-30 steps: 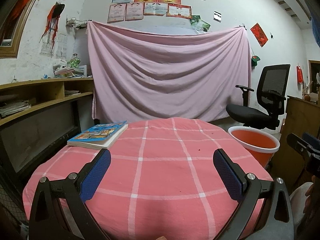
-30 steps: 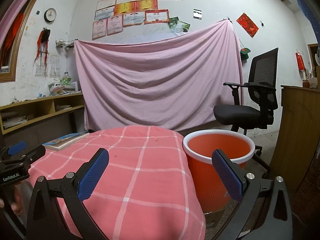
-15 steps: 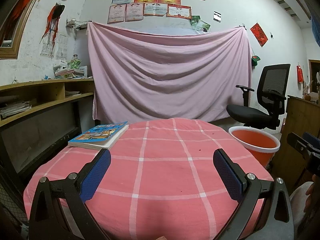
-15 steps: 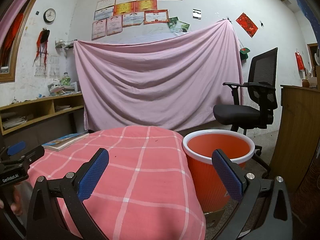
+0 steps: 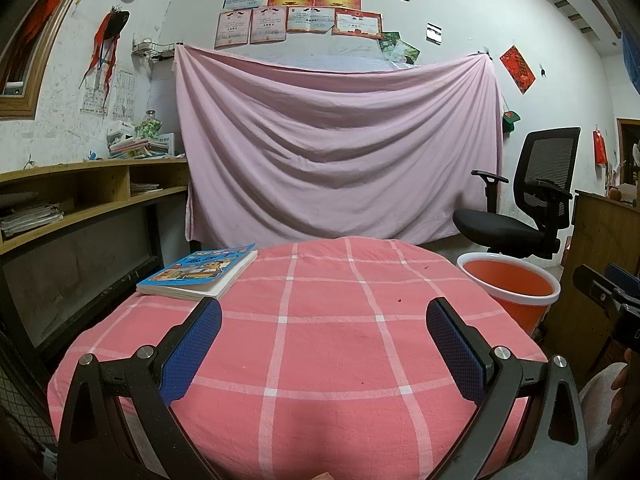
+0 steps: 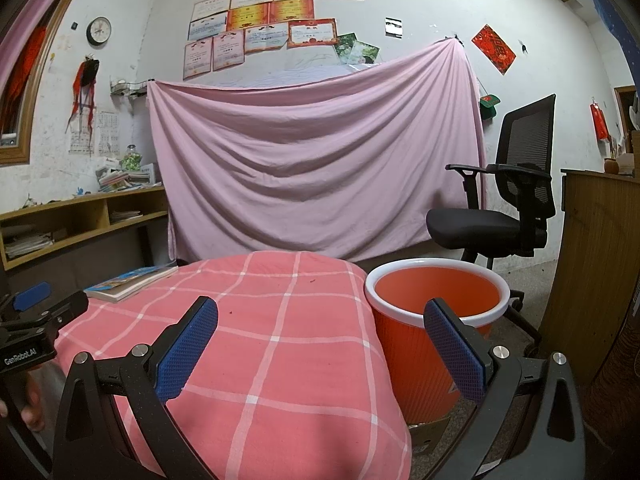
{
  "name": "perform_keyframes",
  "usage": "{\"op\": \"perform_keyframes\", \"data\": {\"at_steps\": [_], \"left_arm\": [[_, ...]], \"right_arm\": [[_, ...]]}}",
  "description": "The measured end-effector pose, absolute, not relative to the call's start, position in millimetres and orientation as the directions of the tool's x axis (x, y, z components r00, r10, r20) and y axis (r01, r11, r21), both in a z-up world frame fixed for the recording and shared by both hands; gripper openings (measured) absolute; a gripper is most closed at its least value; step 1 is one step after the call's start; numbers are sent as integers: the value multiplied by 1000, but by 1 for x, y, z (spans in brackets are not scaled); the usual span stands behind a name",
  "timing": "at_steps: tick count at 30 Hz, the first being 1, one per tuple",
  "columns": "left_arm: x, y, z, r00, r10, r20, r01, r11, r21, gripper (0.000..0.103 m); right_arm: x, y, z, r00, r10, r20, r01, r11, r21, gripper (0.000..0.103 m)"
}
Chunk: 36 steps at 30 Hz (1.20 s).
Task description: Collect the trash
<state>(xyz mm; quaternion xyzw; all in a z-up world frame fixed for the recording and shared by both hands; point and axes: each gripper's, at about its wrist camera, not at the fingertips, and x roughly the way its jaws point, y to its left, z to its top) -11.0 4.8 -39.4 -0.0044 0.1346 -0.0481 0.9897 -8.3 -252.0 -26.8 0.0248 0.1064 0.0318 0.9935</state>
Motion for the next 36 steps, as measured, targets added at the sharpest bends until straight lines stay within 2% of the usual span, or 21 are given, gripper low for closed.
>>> {"op": "perform_keyframes", "data": {"at_steps": [36], "left_arm": [[-11,2,-40,959,-94,-266,94,995,-15,100]], "right_arm": [[-8,-252,-26,975,69,-210,-58,997,57,103]]}}
